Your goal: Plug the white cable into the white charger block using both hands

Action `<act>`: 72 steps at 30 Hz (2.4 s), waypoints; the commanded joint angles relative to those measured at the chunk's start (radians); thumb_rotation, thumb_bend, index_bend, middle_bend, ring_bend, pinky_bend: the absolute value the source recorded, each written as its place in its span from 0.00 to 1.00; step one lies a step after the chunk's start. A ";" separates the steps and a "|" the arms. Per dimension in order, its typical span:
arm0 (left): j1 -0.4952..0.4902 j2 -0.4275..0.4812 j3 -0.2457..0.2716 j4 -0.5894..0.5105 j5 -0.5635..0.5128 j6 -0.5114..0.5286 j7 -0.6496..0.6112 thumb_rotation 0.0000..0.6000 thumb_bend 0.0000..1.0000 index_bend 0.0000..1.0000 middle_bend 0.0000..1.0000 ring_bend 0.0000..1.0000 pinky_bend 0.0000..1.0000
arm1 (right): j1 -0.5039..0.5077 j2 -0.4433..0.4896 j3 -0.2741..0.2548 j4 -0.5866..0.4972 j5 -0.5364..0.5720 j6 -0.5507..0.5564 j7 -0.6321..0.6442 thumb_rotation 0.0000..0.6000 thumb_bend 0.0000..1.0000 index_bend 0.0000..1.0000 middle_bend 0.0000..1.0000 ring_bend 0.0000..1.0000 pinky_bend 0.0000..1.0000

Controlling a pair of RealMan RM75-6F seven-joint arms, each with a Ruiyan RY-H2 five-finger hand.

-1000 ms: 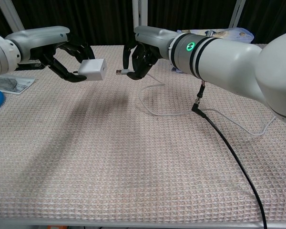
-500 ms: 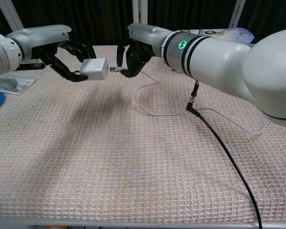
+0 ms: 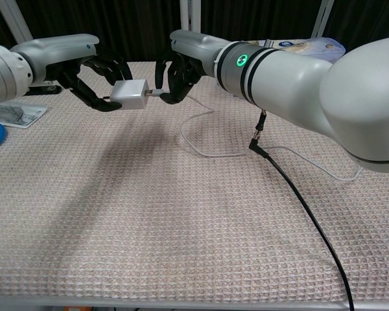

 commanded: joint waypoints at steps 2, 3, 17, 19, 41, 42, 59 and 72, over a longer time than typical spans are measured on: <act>-0.004 0.001 0.001 -0.001 -0.007 -0.001 0.005 1.00 0.47 0.58 0.54 0.26 0.17 | 0.002 -0.003 0.001 0.003 0.003 -0.001 -0.001 1.00 0.38 0.63 0.58 0.31 0.17; -0.005 0.001 0.002 -0.001 -0.010 -0.001 0.007 1.00 0.47 0.58 0.54 0.26 0.17 | 0.003 -0.004 0.001 0.004 0.004 -0.002 -0.001 1.00 0.38 0.63 0.58 0.31 0.17; -0.021 0.001 0.002 -0.009 -0.036 -0.001 0.019 1.00 0.47 0.58 0.54 0.26 0.17 | 0.012 -0.022 0.005 0.025 0.010 0.001 -0.008 1.00 0.38 0.62 0.58 0.31 0.17; -0.023 0.001 0.001 -0.010 -0.041 0.000 0.022 1.00 0.47 0.58 0.54 0.27 0.17 | 0.013 -0.025 0.006 0.028 0.010 0.000 -0.008 1.00 0.38 0.62 0.58 0.31 0.17; -0.044 -0.006 -0.003 -0.022 -0.080 0.016 0.045 1.00 0.47 0.58 0.54 0.27 0.17 | 0.014 -0.043 0.011 0.046 0.012 -0.004 0.001 1.00 0.38 0.62 0.58 0.31 0.17; -0.045 -0.007 -0.002 -0.022 -0.081 0.016 0.046 1.00 0.47 0.58 0.54 0.27 0.17 | 0.014 -0.045 0.012 0.047 0.010 -0.004 0.002 1.00 0.38 0.62 0.58 0.31 0.17; -0.051 -0.005 0.005 -0.032 -0.083 0.019 0.049 1.00 0.47 0.58 0.54 0.27 0.17 | 0.020 -0.073 0.021 0.073 0.000 -0.002 0.007 1.00 0.38 0.63 0.58 0.31 0.17; -0.051 -0.006 0.007 -0.029 -0.095 0.018 0.043 1.00 0.47 0.58 0.54 0.27 0.17 | 0.019 -0.086 0.024 0.083 -0.009 -0.004 0.010 1.00 0.36 0.56 0.55 0.31 0.17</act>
